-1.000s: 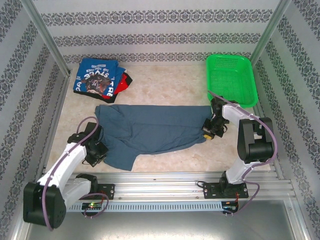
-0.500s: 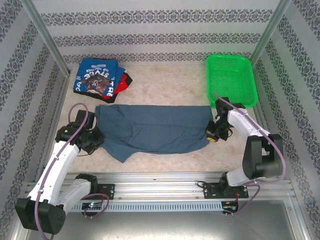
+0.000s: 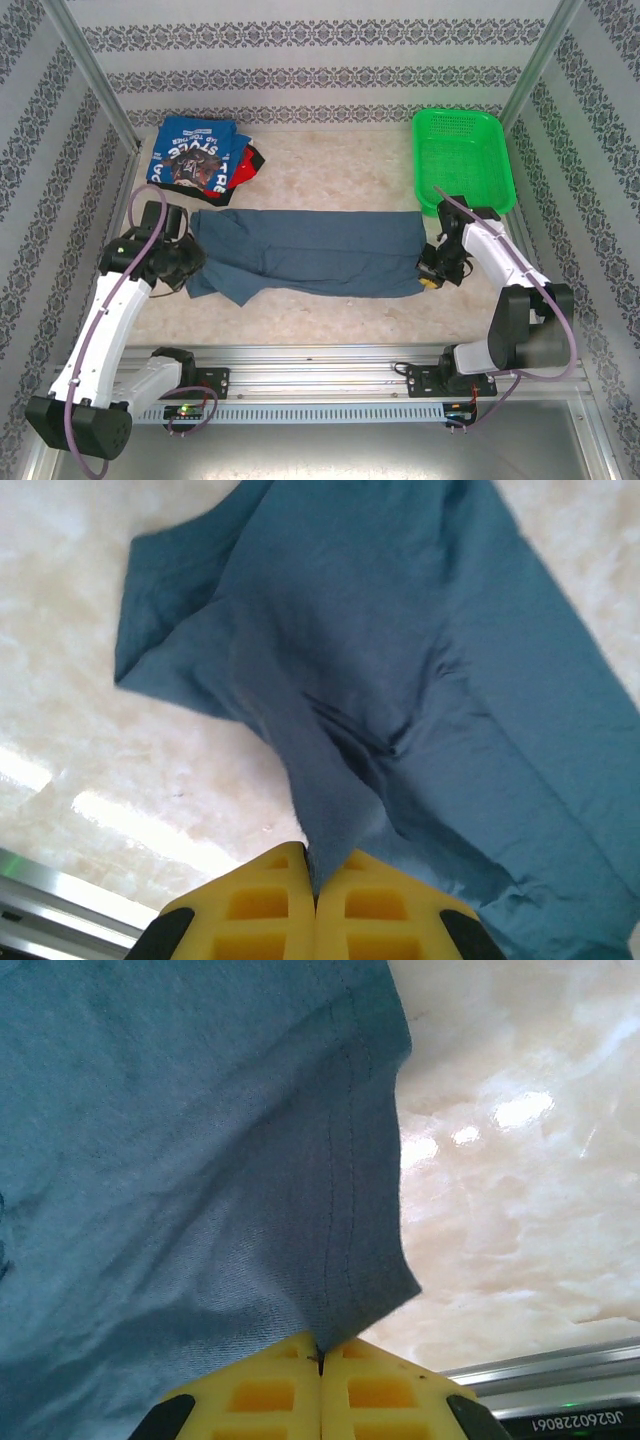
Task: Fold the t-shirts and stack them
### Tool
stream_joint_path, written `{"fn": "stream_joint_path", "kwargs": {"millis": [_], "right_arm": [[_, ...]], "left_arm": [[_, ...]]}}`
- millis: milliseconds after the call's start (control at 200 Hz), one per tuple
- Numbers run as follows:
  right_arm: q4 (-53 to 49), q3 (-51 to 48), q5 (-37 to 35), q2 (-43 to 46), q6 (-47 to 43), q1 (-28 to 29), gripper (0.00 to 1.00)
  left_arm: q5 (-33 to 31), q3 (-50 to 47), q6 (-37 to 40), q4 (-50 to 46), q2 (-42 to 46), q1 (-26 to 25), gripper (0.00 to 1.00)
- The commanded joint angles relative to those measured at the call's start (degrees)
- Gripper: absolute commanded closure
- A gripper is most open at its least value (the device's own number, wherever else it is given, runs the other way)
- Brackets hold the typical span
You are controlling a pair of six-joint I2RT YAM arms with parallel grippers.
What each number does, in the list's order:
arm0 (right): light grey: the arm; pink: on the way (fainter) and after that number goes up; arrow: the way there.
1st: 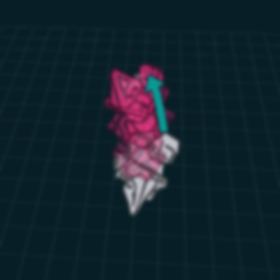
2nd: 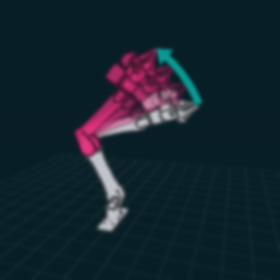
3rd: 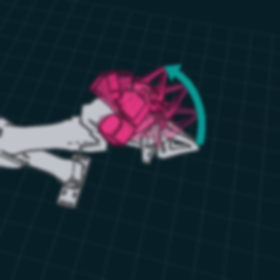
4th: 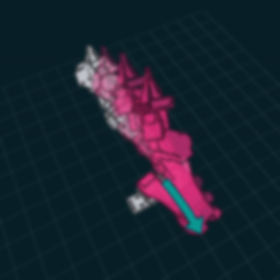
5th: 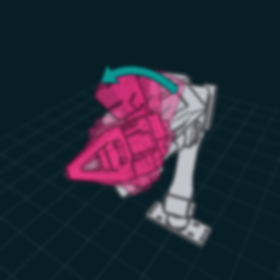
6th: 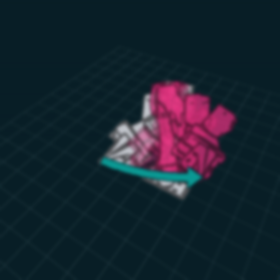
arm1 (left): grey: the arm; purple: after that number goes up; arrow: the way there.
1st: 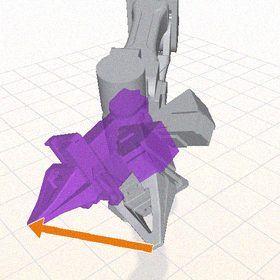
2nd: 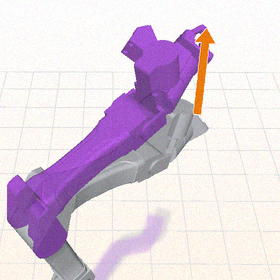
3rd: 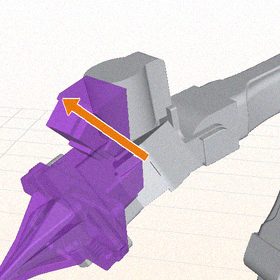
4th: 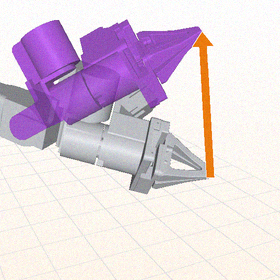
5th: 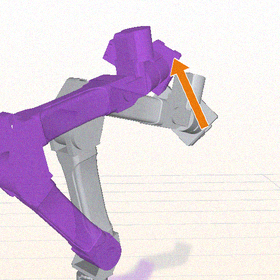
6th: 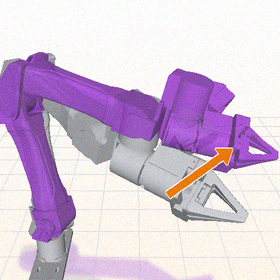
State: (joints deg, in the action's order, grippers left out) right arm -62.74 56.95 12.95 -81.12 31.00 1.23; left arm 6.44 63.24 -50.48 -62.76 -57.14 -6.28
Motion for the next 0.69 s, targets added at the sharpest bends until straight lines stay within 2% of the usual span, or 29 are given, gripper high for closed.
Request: {"fn": "stream_joint_path", "kwargs": {"millis": [0,405,535,689], "right_arm": [[-2.1,2.4,0.0,0.7,-1.6,-0.7,0.92],[-1.2,5.7,0.5,-2.1,-2.2,-1.3,0.92],[-0.8,7.2,0.0,-4.1,-3.1,-1.7,0.92],[-0.4,8.8,-0.4,-6.4,-4.2,-1.9,0.93]], "left_arm": [[-2.6,3.9,3.1,-1.4,-1.8,0.4,1.00],[-3.1,5.6,5.2,0.3,-4.6,0.4,1.00],[-4.8,7.9,8.5,0.7,-8.0,0.3,1.00],[-3.8,9.2,11.5,2.2,-11.7,0.4,1.00]]}}
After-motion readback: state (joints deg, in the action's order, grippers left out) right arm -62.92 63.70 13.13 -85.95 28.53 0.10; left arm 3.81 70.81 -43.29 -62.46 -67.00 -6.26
